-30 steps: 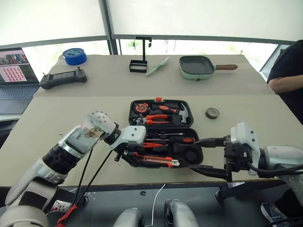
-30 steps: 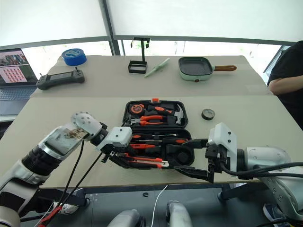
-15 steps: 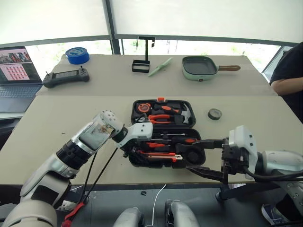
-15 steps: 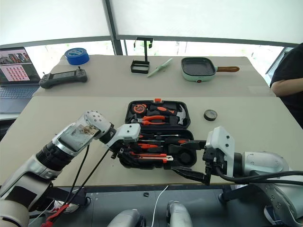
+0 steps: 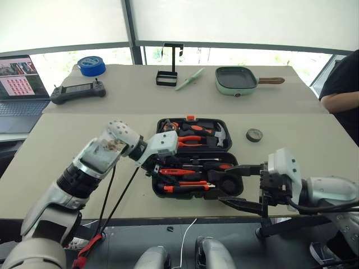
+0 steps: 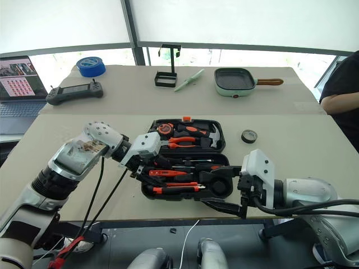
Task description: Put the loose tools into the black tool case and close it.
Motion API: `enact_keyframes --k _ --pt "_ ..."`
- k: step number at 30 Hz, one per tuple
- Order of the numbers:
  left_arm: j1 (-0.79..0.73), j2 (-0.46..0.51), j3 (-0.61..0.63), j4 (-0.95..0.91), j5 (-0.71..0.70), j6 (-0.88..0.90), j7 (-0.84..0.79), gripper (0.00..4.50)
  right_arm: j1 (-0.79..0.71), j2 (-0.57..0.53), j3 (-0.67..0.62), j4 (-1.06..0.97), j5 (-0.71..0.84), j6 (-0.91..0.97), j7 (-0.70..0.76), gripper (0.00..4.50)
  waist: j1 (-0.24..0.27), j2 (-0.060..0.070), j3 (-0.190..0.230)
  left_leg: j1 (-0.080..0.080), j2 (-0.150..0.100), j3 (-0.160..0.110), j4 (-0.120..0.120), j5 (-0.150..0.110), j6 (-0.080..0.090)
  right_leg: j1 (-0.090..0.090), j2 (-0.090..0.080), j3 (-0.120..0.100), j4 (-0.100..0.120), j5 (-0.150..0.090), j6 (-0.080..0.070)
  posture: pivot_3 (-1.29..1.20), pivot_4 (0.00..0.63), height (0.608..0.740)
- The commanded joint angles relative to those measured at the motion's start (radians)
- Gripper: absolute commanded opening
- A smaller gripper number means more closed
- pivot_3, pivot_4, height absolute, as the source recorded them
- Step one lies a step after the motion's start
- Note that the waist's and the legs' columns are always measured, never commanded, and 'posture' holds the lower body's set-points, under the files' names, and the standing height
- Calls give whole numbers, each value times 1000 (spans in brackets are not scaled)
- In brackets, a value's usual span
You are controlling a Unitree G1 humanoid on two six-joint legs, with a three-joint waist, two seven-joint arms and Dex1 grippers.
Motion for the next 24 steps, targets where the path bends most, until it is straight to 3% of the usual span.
enact_keyframes --k 1,5,9,14,20,24 --pt "8 -5 -12 5 21 -61 -6 1419 -20 -10 -4 -7 -3 -26 8 4500 0 0 0 0 0 0 0 0 0 0 0 0 0 0 0 0 150 740" --pt "38 24 -64 -19 67 -128 -42 100 -19 -4 4 -10 -7 -27 3 4500 2 0 0 0 0 0 0 0 0 0 0 0 0 0 0 0 150 740" --pt "69 57 -136 -3 169 -231 -44 100 -13 0 13 -16 -10 -25 -6 4500 0 0 0 0 0 0 0 0 0 0 0 0 0 0 0 0 150 740" --pt "64 -1 -175 120 284 -346 34 100 -21 2 17 -12 -9 -21 -10 4500 12 3 -4 2 0 0 0 0 0 3 -1 0 -1 0 0 0 150 740" --pt "47 -44 -120 134 247 -315 30 100 -9 -5 1 -4 -19 -24 -12 4500 35 5 -6 9 0 0 2 -3 6 14 -2 0 -2 -4 10 0 150 740" --pt "26 -65 18 88 96 -182 17 100 40 -8 -49 14 -54 -32 -36 4500 34 5 -5 11 0 0 2 -4 8 17 -1 0 -1 -6 13 0 150 740"
